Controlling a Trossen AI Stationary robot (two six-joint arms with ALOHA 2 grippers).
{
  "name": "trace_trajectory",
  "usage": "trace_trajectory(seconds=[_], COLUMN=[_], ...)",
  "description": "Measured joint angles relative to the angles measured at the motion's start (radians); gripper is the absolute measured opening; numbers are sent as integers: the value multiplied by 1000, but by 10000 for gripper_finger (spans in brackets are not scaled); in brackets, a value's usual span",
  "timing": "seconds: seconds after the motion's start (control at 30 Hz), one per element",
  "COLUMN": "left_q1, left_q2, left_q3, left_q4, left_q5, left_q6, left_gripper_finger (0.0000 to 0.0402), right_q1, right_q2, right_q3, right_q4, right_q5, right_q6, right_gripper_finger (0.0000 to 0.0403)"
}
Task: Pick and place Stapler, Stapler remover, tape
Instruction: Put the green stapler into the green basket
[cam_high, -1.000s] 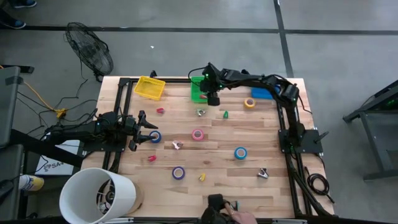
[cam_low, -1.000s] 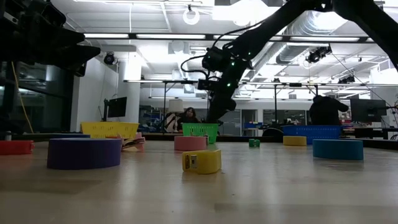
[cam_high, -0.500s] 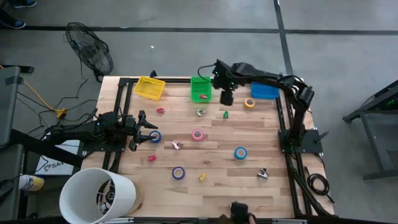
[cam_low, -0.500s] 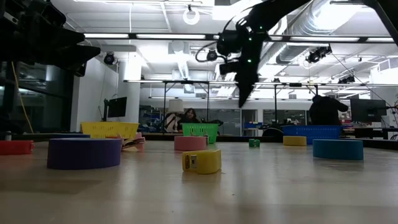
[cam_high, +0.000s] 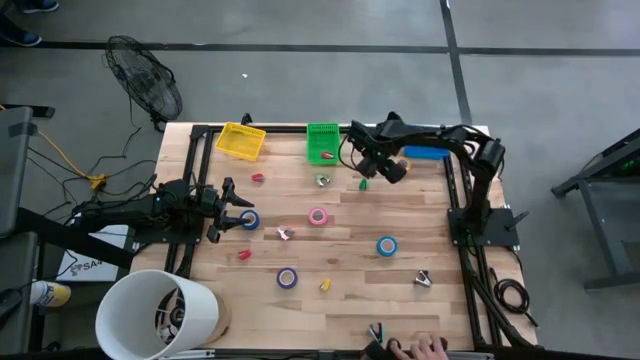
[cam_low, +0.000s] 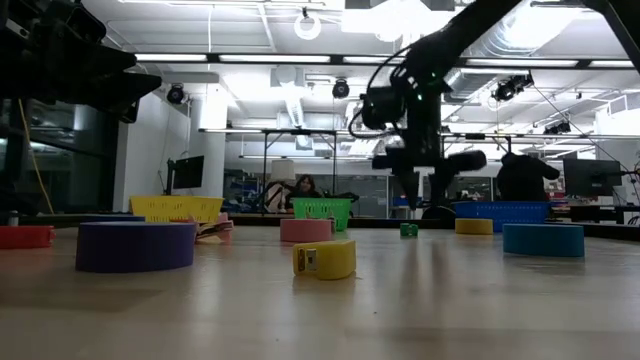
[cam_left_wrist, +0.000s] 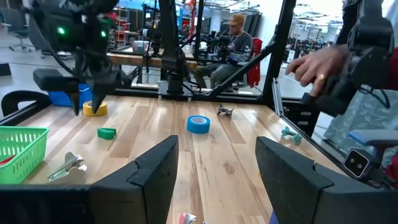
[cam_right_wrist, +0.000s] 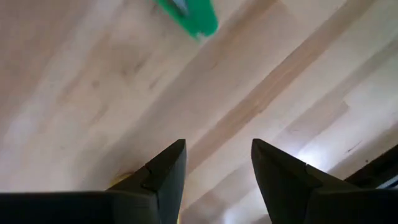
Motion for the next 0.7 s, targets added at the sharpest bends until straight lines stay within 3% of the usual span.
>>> trace_trajectory(seconds=[0.3,0.7], left_q1=[0,0], left_q2=[0,0], left_q3=[0,0], left_q4=[0,0], left_q5=[0,0], left_q6=[0,0], left_gripper_finger=[211,211], right_q1=[52,135], right_q2=[0,0], right_q3=[-122,-129], right_q4=[156,226], right_q5=[25,-10], right_q6=[-148,-263], right_gripper_finger=[173,170])
